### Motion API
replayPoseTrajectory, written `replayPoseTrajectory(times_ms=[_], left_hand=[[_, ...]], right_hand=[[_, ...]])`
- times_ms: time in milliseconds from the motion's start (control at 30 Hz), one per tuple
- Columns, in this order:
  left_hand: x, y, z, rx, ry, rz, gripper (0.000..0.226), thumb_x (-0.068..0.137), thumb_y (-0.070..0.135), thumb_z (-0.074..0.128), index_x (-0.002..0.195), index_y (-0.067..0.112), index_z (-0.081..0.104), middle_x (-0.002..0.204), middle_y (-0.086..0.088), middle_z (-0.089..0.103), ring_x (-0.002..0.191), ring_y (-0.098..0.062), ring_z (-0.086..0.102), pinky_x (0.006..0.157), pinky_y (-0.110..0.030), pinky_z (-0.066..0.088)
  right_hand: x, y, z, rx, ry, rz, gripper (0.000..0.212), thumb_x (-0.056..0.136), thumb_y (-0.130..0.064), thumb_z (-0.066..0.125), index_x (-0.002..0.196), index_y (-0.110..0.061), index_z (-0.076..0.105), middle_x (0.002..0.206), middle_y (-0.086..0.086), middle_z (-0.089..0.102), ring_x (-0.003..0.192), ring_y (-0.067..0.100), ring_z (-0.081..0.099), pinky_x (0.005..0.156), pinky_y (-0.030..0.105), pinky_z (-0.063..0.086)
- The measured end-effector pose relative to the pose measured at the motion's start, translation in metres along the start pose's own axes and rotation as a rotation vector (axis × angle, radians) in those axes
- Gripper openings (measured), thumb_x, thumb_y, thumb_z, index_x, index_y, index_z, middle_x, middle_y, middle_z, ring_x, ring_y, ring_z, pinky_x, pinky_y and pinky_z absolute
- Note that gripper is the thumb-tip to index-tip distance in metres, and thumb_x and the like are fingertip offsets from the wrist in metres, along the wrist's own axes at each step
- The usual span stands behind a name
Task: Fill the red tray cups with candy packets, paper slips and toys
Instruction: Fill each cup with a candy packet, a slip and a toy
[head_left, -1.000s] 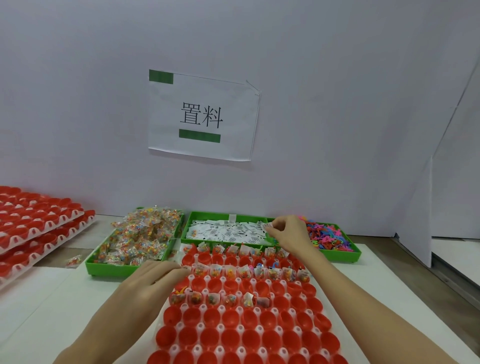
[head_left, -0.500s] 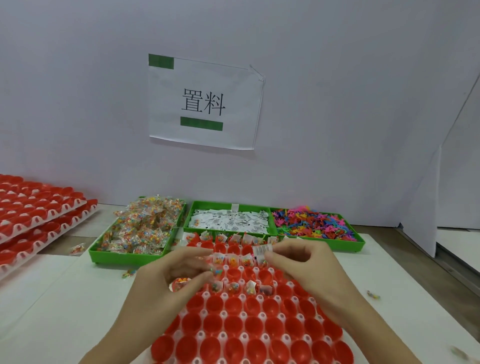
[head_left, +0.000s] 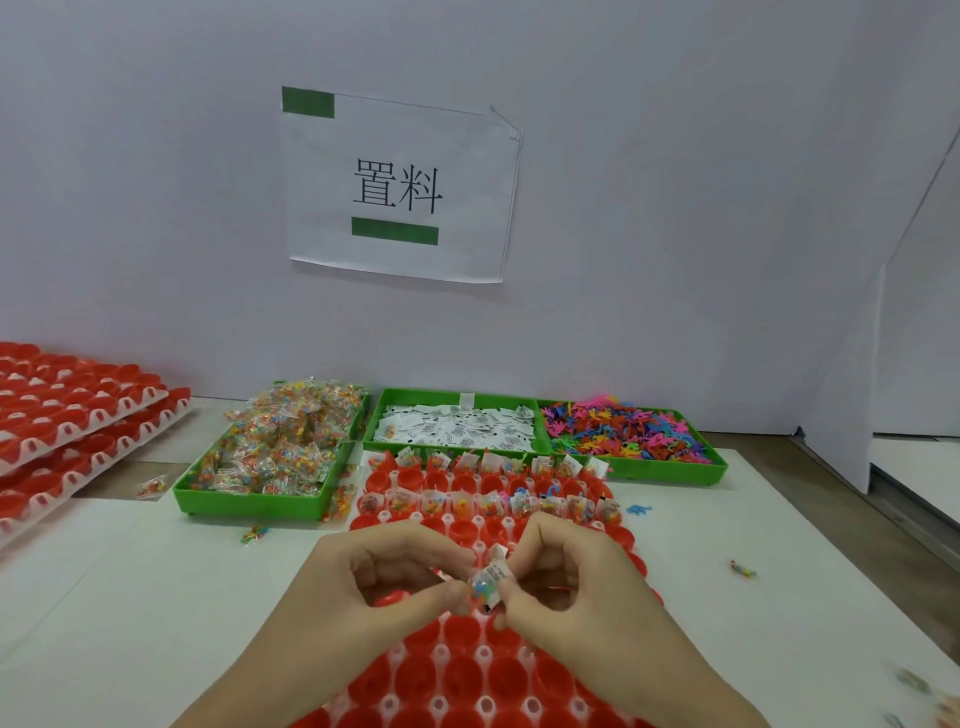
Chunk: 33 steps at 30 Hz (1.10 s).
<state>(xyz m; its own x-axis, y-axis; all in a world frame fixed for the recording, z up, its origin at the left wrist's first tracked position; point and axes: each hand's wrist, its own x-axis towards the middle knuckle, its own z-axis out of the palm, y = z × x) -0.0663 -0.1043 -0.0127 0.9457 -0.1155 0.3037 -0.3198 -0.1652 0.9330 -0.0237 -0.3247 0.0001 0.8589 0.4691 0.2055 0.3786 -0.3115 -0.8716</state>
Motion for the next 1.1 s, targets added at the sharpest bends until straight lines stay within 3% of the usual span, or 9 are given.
replayPoseTrajectory(times_ms=[133,267,400,567,733,933,1033,1100], left_hand=[[0.000,-0.003,0.002,0.029,0.056,0.009,0.020,0.082,0.019,0.084,0.099,0.028,0.081,0.091,-0.007,0.080,0.083,-0.023,0.078,0.078,-0.024,0.060],[0.002,-0.003,0.000,0.027,0.074,0.009,0.018,0.079,0.018,0.087,0.096,0.023,0.081,0.091,-0.008,0.079,0.084,-0.025,0.077,0.080,-0.030,0.062],[0.001,-0.003,-0.001,0.020,0.077,0.002,0.019,0.076,0.021,0.089,0.093,0.020,0.080,0.091,-0.009,0.079,0.085,-0.024,0.077,0.080,-0.028,0.061],[0.001,-0.005,-0.002,-0.006,0.036,-0.037,0.028,0.076,0.024,0.090,0.102,0.024,0.081,0.091,-0.010,0.079,0.085,-0.026,0.078,0.080,-0.029,0.062],[0.001,-0.007,-0.003,0.015,0.059,-0.068,0.018,0.075,0.025,0.089,0.091,0.025,0.081,0.086,-0.008,0.080,0.084,-0.025,0.078,0.082,-0.028,0.061],[0.003,-0.003,-0.008,0.006,0.072,-0.084,0.015,0.073,0.022,0.088,0.086,0.022,0.080,0.084,-0.011,0.078,0.080,-0.022,0.076,0.075,-0.019,0.057],[0.003,-0.005,-0.010,0.028,0.076,-0.083,0.013,0.077,0.018,0.087,0.087,0.022,0.079,0.083,-0.010,0.078,0.079,-0.020,0.077,0.074,-0.017,0.056],[0.003,-0.006,-0.012,0.025,0.082,-0.074,0.012,0.079,0.014,0.086,0.085,0.020,0.079,0.083,-0.010,0.078,0.078,-0.021,0.076,0.073,-0.019,0.057]], right_hand=[[-0.001,-0.002,0.003,0.030,-0.070,-0.016,0.010,0.093,-0.021,0.070,0.087,-0.026,0.064,0.088,0.001,0.076,0.082,0.021,0.074,0.077,0.043,0.060],[-0.001,-0.003,0.005,0.022,-0.052,-0.035,0.012,0.098,-0.019,0.067,0.097,-0.029,0.074,0.086,0.001,0.076,0.080,0.017,0.073,0.074,0.032,0.060],[-0.001,-0.003,0.007,0.041,-0.025,-0.018,0.013,0.098,-0.022,0.068,0.095,-0.030,0.077,0.084,0.001,0.075,0.078,0.016,0.072,0.075,0.032,0.060],[0.002,0.000,0.008,0.083,0.015,-0.012,0.011,0.096,-0.030,0.069,0.089,-0.030,0.078,0.080,0.001,0.074,0.070,0.009,0.067,0.067,0.021,0.053],[0.006,0.004,-0.008,0.116,0.082,-0.019,0.021,0.101,-0.022,0.060,0.091,-0.030,0.077,0.080,0.003,0.074,0.068,0.008,0.067,0.061,0.019,0.051],[0.026,0.026,-0.051,-0.089,0.382,0.002,0.021,0.101,-0.015,0.060,0.092,-0.025,0.075,0.077,-0.004,0.074,0.069,0.009,0.069,0.063,0.015,0.051],[0.050,0.047,-0.074,-0.270,0.439,0.098,0.018,0.100,-0.010,0.059,0.100,-0.023,0.072,0.079,-0.008,0.073,0.070,0.007,0.070,0.063,0.016,0.052],[0.071,0.065,-0.092,-0.423,0.468,0.166,0.017,0.100,-0.010,0.059,0.103,-0.021,0.072,0.087,-0.007,0.073,0.076,0.006,0.069,0.072,0.022,0.054]])
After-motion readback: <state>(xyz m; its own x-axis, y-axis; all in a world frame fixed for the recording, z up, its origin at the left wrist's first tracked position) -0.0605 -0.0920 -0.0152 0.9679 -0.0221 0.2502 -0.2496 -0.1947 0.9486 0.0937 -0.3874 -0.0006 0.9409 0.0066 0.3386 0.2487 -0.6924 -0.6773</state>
